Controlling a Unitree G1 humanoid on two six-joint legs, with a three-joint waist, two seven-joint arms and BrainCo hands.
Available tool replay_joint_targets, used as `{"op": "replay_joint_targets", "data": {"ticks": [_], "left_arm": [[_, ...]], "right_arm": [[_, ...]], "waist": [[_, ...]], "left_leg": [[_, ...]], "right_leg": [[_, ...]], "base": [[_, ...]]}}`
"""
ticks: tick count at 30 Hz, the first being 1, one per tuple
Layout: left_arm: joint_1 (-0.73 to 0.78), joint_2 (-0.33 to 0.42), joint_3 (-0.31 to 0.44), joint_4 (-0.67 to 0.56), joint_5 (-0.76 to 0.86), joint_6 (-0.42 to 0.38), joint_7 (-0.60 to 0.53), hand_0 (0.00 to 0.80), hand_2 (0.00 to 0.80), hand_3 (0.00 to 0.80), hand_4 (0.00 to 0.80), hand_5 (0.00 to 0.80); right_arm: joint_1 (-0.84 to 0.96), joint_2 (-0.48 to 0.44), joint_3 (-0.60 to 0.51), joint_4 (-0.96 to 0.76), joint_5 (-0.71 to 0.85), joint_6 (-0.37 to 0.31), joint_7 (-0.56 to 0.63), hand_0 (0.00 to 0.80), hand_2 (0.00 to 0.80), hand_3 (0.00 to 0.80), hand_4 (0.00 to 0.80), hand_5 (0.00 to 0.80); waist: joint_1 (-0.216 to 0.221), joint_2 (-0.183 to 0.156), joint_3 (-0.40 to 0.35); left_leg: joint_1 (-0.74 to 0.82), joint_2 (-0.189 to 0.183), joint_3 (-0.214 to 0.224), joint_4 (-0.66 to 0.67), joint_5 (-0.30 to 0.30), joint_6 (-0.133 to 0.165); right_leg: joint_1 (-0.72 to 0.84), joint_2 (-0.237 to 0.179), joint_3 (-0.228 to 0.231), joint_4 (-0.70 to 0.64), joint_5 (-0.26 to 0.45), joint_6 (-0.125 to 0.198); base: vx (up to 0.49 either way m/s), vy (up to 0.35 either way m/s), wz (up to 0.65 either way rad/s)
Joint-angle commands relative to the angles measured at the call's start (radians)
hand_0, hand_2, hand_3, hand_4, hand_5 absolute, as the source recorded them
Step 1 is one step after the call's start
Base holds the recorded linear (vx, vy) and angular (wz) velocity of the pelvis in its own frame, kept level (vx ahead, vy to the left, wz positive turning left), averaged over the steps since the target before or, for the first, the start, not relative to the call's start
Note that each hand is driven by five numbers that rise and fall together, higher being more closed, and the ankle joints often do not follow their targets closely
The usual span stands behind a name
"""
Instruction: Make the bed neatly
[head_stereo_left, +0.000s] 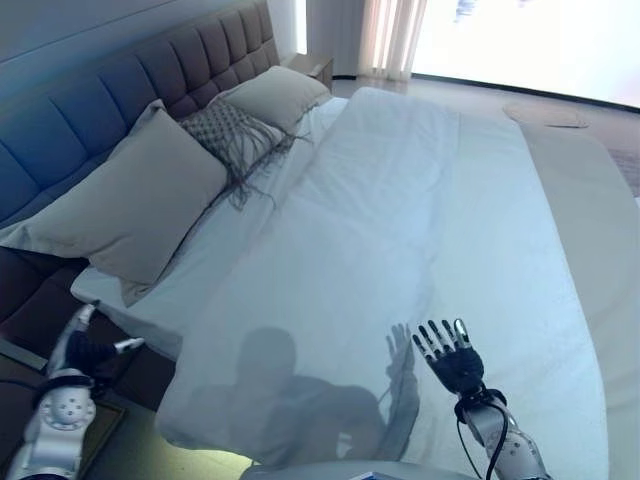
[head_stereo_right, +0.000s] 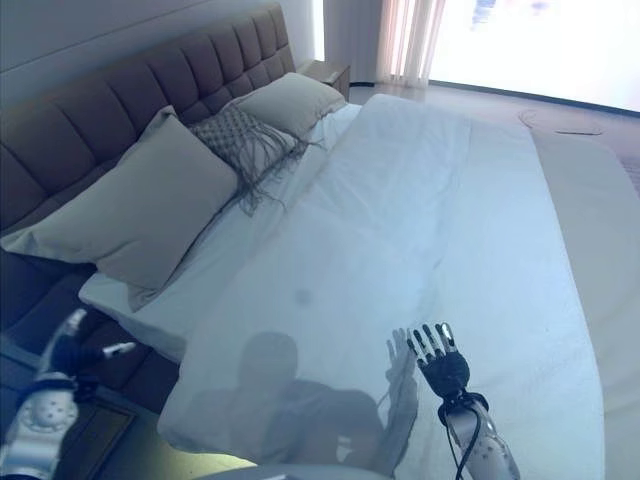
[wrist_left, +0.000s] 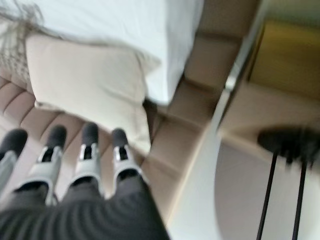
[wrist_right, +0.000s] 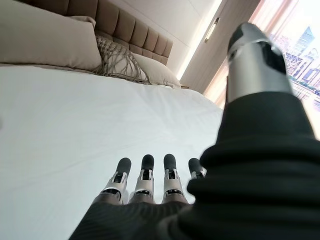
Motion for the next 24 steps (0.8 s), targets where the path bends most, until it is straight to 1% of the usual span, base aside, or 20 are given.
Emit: {"op": "replay_joint_targets", "data": {"ticks": [1,2,5,6,8,11,13,15,18,20,22,24], "left_arm": [[-0.095,-0.048,-0.041,0.030,-0.146,-0.067,-0.024,0.000,0.000,0.000,0.000,0.000],[-0.101,-0.071,-0.059,0.024,-0.196,-0.072,-0.060,0.000,0.000,0.000,0.000,0.000],[-0.099,-0.136,-0.112,-0.033,-0.348,-0.060,-0.235,0.000,0.000,0.000,0.000,0.000],[-0.087,-0.152,-0.131,-0.060,-0.386,-0.048,-0.286,0.000,0.000,0.000,0.000,0.000],[-0.059,-0.157,-0.160,-0.109,-0.425,-0.041,-0.362,0.000,0.000,0.000,0.000,0.000],[-0.037,-0.139,-0.183,-0.151,-0.503,-0.028,-0.412,0.000,0.000,0.000,0.000,0.000],[-0.036,-0.136,-0.190,-0.148,-0.567,-0.023,-0.433,0.000,0.000,0.000,0.000,0.000],[-0.046,-0.134,-0.195,-0.154,-0.606,-0.007,-0.445,0.000,0.000,0.000,0.000,0.000],[-0.063,-0.125,-0.206,-0.154,-0.623,0.002,-0.449,0.000,0.000,0.000,0.000,0.000],[-0.077,-0.119,-0.222,-0.158,-0.632,0.013,-0.442,0.000,0.000,0.000,0.000,0.000],[-0.096,-0.120,-0.234,-0.141,-0.639,0.023,-0.443,0.000,0.000,0.000,0.000,0.000],[-0.121,-0.123,-0.248,-0.124,-0.642,0.028,-0.435,0.000,0.000,0.000,0.000,0.000]], "right_arm": [[-0.010,-0.004,-0.023,-0.038,-0.021,-0.073,0.006,0.000,0.000,0.000,0.000,0.000],[-0.003,-0.004,-0.024,-0.037,-0.025,-0.081,0.001,0.000,0.000,0.000,0.000,0.000],[0.030,0.005,-0.029,-0.029,-0.013,-0.099,0.008,0.000,0.000,0.000,0.000,0.000],[0.042,0.006,-0.034,-0.028,-0.008,-0.103,0.014,0.000,0.000,0.000,0.000,0.000],[0.051,-0.002,-0.046,-0.022,0.008,-0.107,0.021,0.000,0.000,0.000,0.000,0.000],[0.037,-0.035,-0.050,-0.018,0.034,-0.099,0.016,0.000,0.000,0.000,0.000,0.000],[0.025,-0.052,-0.046,-0.014,0.052,-0.098,0.021,0.000,0.000,0.000,0.000,0.000],[0.022,-0.054,-0.041,-0.026,0.060,-0.110,0.025,0.000,0.000,0.000,0.000,0.000],[0.030,-0.044,-0.041,-0.046,0.069,-0.129,0.030,0.000,0.000,0.000,0.000,0.000],[0.042,-0.030,-0.042,-0.064,0.079,-0.148,0.026,0.000,0.000,0.000,0.000,0.000],[0.050,-0.015,-0.035,-0.074,0.089,-0.167,0.026,0.000,0.000,0.000,0.000,0.000],[0.055,-0.003,-0.023,-0.093,0.081,-0.182,0.025,0.000,0.000,0.000,0.000,0.000]], "waist": [[0.000,-0.010,0.017],[-0.004,-0.012,0.019],[-0.015,-0.021,0.025],[-0.018,-0.024,0.029],[-0.021,-0.030,0.042],[-0.026,-0.034,0.076],[-0.030,-0.030,0.093],[-0.035,-0.032,0.101],[-0.045,-0.041,0.107],[-0.049,-0.048,0.107],[-0.054,-0.051,0.104],[-0.072,-0.050,0.105]], "left_leg": [[0.003,0.087,0.053,0.042,0.002,0.017],[0.005,0.088,0.057,0.042,0.002,0.018],[0.005,0.090,0.068,0.052,-0.006,0.021],[0.003,0.091,0.070,0.066,-0.011,0.021],[-0.011,0.092,0.062,0.124,-0.034,0.017],[-0.038,0.090,0.036,0.242,-0.084,0.011],[-0.042,0.089,0.038,0.279,-0.104,0.017],[-0.042,0.077,0.041,0.299,-0.123,0.028],[-0.042,0.046,0.050,0.331,-0.159,0.051],[-0.051,0.008,0.056,0.344,-0.183,0.076],[-0.055,-0.038,0.065,0.330,-0.195,0.102],[-0.053,-0.083,0.083,0.313,-0.206,0.125]], "right_leg": [[-0.116,-0.093,0.065,-0.009,0.175,0.053],[-0.116,-0.092,0.069,-0.009,0.176,0.053],[-0.118,-0.091,0.077,-0.009,0.179,0.054],[-0.119,-0.091,0.082,-0.006,0.180,0.054],[-0.128,-0.092,0.100,0.009,0.178,0.053],[-0.146,-0.095,0.142,0.048,0.173,0.052],[-0.147,-0.101,0.161,0.061,0.173,0.055],[-0.156,-0.123,0.177,0.076,0.178,0.069],[-0.169,-0.172,0.195,0.085,0.208,0.087],[-0.177,-0.211,0.191,0.064,0.257,0.088],[-0.211,-0.248,0.183,0.051,0.329,0.088],[-0.273,-0.273,0.204,0.065,0.421,0.088]], "base": [[0.000,0.000,0.00],[0.000,0.000,0.00],[0.002,-0.009,-0.02],[0.004,-0.027,-0.06],[0.004,-0.026,-0.08],[0.017,0.019,-0.19],[0.024,0.112,-0.39],[0.028,0.158,-0.25],[0.028,0.182,-0.20],[-0.007,0.175,-0.05],[-0.042,0.190,-0.04],[-0.068,0.210,-0.07]]}}
